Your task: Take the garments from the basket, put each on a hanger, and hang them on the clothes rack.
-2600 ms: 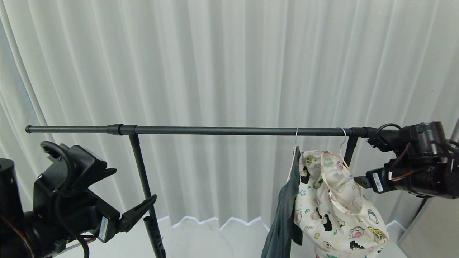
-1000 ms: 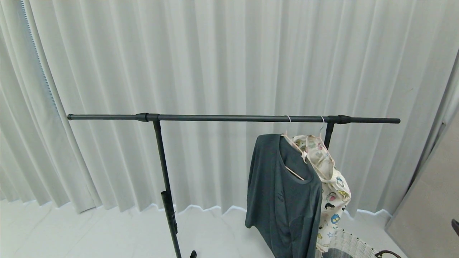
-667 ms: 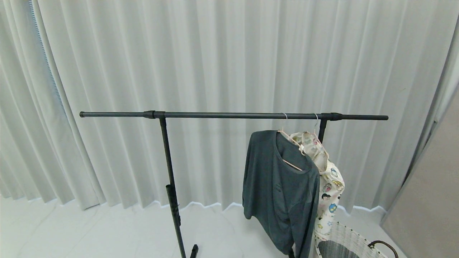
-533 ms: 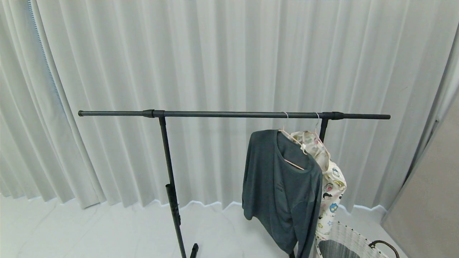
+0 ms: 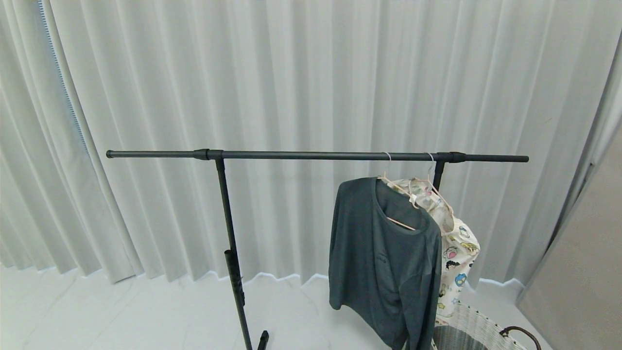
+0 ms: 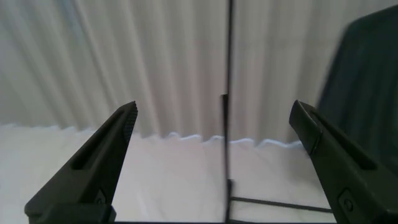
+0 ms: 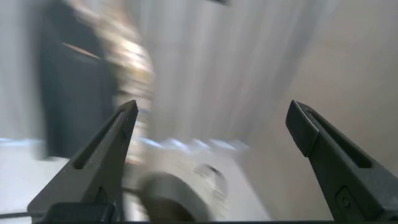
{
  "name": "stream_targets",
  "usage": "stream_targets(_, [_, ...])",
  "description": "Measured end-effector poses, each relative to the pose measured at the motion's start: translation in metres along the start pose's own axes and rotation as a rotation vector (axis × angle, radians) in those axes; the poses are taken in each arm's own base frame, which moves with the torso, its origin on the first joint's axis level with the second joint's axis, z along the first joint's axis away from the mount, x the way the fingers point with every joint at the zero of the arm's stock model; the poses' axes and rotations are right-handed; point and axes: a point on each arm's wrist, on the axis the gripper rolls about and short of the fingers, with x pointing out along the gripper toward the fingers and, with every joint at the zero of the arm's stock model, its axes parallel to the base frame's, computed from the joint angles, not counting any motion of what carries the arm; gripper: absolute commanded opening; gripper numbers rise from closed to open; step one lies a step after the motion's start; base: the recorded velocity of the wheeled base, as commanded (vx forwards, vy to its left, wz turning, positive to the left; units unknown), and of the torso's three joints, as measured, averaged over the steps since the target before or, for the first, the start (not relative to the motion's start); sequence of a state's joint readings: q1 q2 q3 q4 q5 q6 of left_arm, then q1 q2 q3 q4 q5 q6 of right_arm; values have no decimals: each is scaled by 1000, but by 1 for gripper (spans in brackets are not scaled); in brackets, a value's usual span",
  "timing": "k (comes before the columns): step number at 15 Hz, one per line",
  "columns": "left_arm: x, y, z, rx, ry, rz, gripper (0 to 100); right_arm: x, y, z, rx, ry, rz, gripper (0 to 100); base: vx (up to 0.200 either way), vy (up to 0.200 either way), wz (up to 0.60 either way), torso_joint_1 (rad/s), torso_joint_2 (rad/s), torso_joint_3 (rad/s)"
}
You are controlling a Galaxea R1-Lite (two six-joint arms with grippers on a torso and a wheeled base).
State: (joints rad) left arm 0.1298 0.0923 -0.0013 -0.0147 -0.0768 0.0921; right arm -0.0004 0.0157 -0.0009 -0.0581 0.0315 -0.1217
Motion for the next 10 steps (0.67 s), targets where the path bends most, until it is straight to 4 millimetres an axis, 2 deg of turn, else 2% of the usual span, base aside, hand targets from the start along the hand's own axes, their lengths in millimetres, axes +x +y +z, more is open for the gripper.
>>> stream_targets(2, [0,0,-1,-25,12,-2,100,-1,1,-6,25,38,39,100,0,0,0,0,0,0])
stream_targets(10, [0,0,-2,-34,14,1,100,-1,1,-6,35,35,40,100,0,0,0,0,0,0])
